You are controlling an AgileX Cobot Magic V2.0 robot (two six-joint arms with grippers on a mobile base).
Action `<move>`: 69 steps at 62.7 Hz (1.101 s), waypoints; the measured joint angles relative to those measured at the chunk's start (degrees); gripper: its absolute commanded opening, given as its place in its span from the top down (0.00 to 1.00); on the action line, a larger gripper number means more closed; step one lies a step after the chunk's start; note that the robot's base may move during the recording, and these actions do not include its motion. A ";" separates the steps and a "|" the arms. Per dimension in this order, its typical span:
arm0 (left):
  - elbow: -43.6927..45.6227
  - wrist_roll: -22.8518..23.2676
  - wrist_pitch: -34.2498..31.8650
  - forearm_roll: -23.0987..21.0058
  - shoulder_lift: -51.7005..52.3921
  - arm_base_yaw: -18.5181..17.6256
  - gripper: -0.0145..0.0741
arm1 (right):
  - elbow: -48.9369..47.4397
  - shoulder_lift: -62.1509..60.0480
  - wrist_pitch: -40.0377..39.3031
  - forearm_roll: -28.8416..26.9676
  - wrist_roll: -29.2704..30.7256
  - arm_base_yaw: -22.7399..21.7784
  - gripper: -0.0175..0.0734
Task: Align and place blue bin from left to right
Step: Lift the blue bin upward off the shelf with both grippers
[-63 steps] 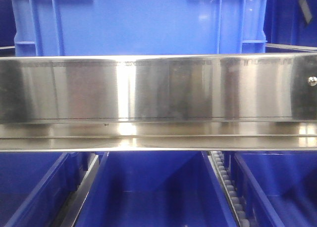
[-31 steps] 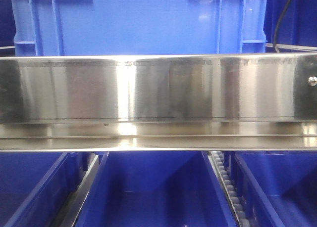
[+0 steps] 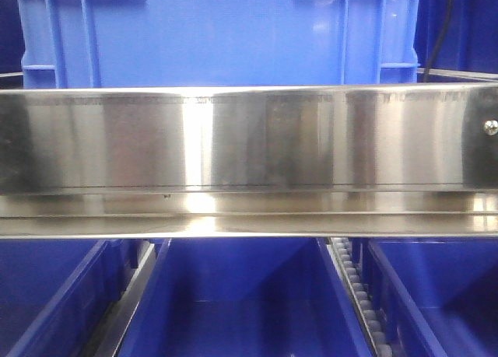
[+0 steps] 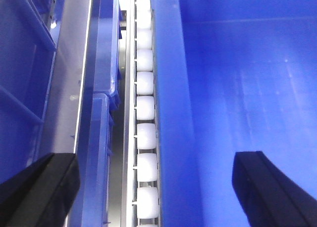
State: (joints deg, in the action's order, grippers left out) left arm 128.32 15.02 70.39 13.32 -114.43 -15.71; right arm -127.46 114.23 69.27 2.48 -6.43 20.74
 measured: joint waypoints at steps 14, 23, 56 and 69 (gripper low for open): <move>0.00 0.00 0.00 -0.13 0.00 0.00 0.66 | 0.00 0.84 0.10 0.22 0.00 0.00 0.82; 0.00 0.14 0.14 -1.71 0.00 0.00 0.85 | 0.00 0.84 -0.17 0.10 -0.86 0.00 0.88; -0.36 0.14 1.52 -3.23 1.96 0.00 0.85 | 0.34 -1.73 1.97 -0.47 -1.09 0.00 0.89; -0.60 0.27 2.42 -4.25 8.52 -0.30 0.85 | 0.49 -7.82 3.91 -1.64 -1.61 0.11 0.89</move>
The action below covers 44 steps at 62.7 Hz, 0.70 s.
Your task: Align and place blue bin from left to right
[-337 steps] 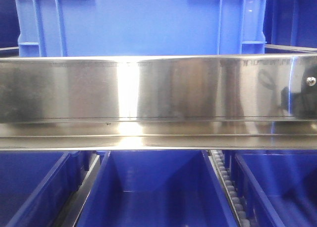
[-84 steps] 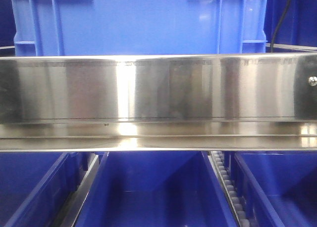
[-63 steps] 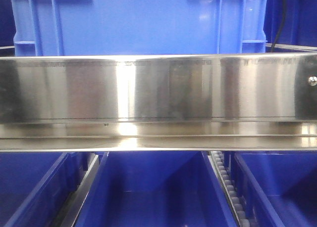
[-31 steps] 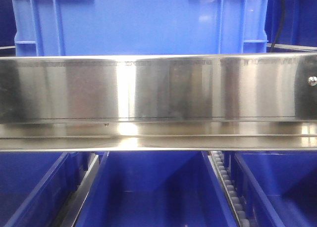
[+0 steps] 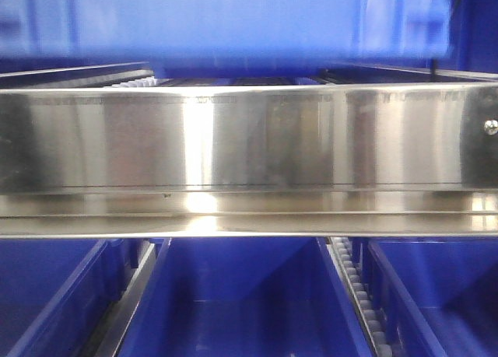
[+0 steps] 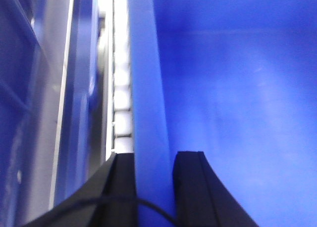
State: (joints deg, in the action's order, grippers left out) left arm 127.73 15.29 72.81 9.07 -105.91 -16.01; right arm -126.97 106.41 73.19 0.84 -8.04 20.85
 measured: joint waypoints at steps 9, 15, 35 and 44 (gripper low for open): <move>0.12 0.30 0.00 -0.78 5.03 -0.14 0.85 | 0.00 -4.83 -0.73 -0.84 -0.11 0.32 0.89; 0.12 0.40 0.00 -0.90 7.18 -0.64 0.85 | 0.00 -6.85 -0.73 -1.15 -0.24 0.59 0.89; -8.86 1.53 0.27 4.44 15.33 -4.43 0.85 | 0.00 -10.41 1.23 0.89 -0.33 4.19 0.89; -10.94 2.35 0.78 5.09 16.60 -4.43 0.85 | 0.26 -10.51 1.73 1.03 -0.33 5.02 0.89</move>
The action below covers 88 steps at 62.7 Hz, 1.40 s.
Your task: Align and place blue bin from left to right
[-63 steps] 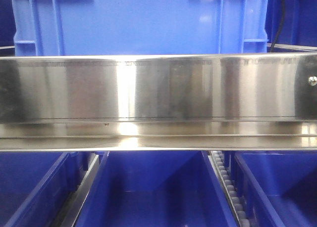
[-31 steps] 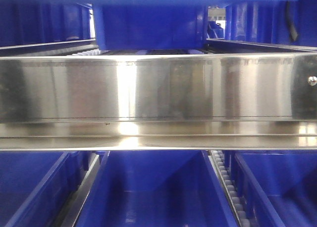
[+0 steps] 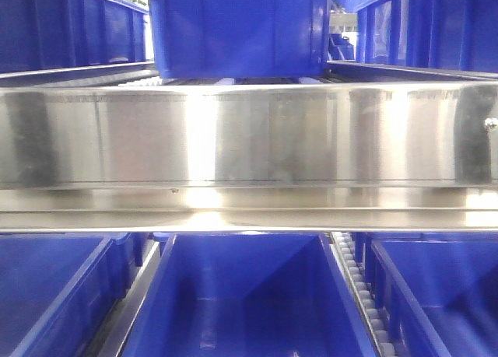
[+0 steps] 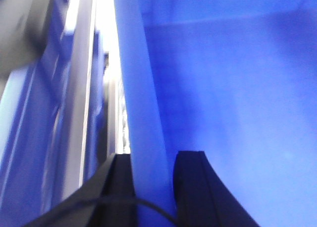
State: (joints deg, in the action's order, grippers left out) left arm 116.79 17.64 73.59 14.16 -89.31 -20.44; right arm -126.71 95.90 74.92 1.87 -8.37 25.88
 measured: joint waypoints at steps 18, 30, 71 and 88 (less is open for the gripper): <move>-0.36 0.10 0.00 0.03 0.11 0.00 0.85 | 2.73 0.00 -0.39 0.00 0.00 0.11 0.89; -0.46 0.23 -0.36 -0.54 -0.48 -0.16 0.85 | 2.87 -0.76 -0.39 2.98 -0.04 0.34 0.89; 3.09 0.02 -3.66 -1.41 -2.65 -0.38 0.85 | 2.89 -0.33 -0.75 6.55 -0.15 0.43 0.89; 3.09 0.14 -3.31 -1.29 -2.65 -0.38 0.85 | 2.89 -0.05 -0.75 6.42 -0.15 0.43 0.89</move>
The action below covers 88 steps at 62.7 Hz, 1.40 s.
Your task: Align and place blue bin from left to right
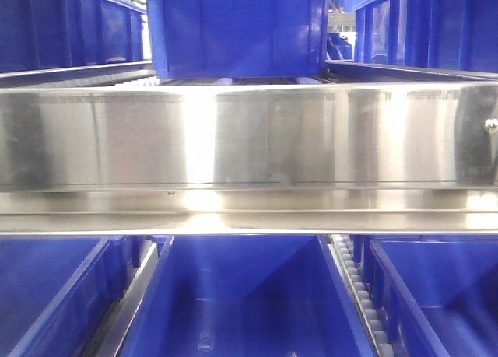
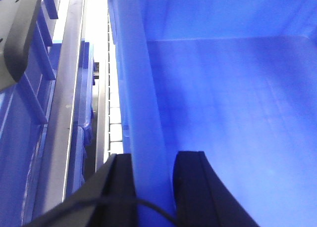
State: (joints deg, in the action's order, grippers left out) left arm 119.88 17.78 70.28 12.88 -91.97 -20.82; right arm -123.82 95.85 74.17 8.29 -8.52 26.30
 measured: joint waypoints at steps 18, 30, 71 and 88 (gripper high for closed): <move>0.00 0.00 0.00 0.24 0.00 0.00 0.85 | 0.00 0.00 -1.07 0.00 0.10 0.00 0.89; 0.00 0.00 -0.37 1.21 0.00 0.00 0.85 | 0.00 0.00 -5.35 0.22 0.46 0.00 0.89; 0.00 0.20 -0.75 1.90 0.00 0.00 0.85 | 0.00 0.00 -9.00 0.44 0.57 -0.11 0.89; 0.00 0.20 -0.75 1.90 0.00 0.00 0.85 | 0.00 0.00 -9.00 0.54 0.57 -0.11 0.89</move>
State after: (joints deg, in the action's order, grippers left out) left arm 119.88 17.98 69.53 14.77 -91.97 -20.82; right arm -123.82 95.85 65.17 8.83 -7.94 26.19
